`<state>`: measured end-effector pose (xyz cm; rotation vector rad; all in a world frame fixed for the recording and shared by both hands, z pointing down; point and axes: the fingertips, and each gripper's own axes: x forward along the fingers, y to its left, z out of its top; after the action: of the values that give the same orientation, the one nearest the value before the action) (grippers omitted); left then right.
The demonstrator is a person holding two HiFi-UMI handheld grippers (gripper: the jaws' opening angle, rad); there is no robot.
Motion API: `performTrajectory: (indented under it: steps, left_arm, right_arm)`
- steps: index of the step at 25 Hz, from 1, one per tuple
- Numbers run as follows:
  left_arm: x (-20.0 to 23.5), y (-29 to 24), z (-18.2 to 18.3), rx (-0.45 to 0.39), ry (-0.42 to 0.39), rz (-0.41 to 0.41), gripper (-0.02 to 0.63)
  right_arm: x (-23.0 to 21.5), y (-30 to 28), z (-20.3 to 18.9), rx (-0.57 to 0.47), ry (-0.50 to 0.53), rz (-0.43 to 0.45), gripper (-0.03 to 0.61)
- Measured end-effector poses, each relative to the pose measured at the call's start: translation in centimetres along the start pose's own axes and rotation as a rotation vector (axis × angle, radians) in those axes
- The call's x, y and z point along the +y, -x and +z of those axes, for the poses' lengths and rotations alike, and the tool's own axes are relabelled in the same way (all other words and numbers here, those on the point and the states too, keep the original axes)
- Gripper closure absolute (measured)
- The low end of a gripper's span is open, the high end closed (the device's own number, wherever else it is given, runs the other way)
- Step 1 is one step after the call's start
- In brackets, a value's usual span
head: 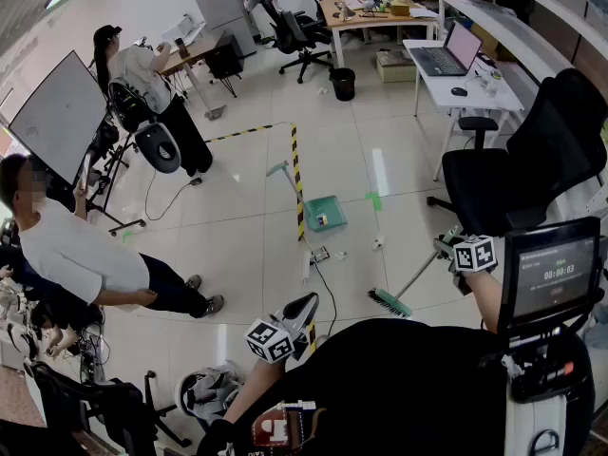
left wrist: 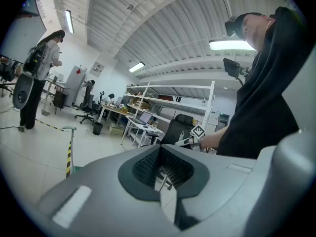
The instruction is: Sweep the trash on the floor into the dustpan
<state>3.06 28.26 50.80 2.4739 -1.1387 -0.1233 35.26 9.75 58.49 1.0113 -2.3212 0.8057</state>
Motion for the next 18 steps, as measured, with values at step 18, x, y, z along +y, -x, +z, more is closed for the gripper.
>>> performTrajectory:
  steps: [18]
  left_arm:
    - [18.9, 6.8, 5.0, 0.106, -0.026, -0.060, 0.615]
  right_arm:
    - [1.6, -9.4, 11.1, -0.070, -0.037, -0.295, 0.489]
